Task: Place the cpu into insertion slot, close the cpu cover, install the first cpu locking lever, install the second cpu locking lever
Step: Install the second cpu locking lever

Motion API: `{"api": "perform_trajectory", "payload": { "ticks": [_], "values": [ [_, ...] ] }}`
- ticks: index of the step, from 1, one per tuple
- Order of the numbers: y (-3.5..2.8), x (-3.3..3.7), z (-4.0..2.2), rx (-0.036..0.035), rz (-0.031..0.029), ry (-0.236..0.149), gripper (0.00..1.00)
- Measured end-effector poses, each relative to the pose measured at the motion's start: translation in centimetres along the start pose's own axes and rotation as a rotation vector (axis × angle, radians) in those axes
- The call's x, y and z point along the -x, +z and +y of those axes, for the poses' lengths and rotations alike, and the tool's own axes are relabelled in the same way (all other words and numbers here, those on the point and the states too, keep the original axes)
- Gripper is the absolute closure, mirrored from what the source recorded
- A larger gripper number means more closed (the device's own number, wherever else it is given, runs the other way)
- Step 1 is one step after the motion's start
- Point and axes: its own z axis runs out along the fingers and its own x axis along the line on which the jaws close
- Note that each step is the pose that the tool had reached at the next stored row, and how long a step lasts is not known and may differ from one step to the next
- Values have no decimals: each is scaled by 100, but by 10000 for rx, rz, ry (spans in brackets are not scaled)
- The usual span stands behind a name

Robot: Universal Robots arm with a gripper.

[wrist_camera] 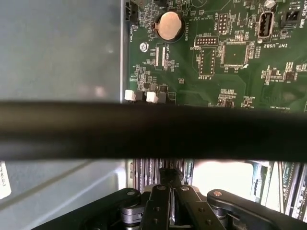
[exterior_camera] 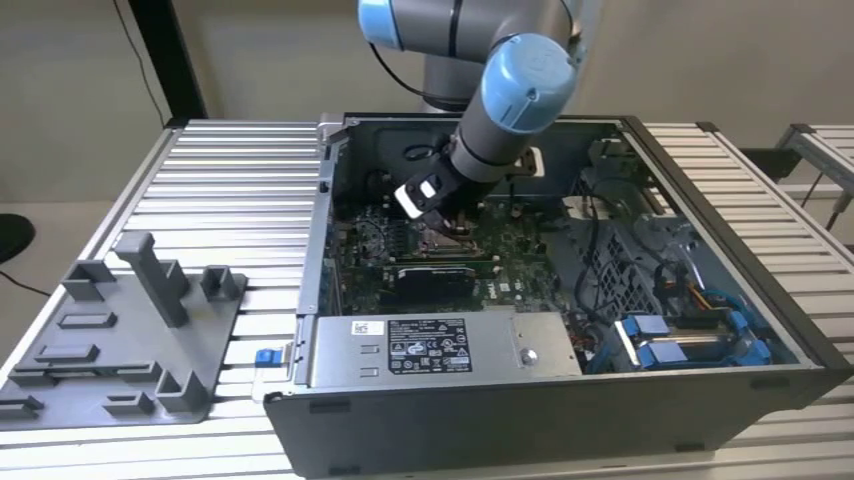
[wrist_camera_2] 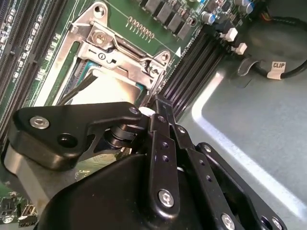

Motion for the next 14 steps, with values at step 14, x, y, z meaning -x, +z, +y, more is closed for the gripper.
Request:
{"api": "perform_trajectory", "payload": {
  "ticks": [14],
  "values": [
    [25, 25, 51, -42, 446, -39, 100]
  ]
}}
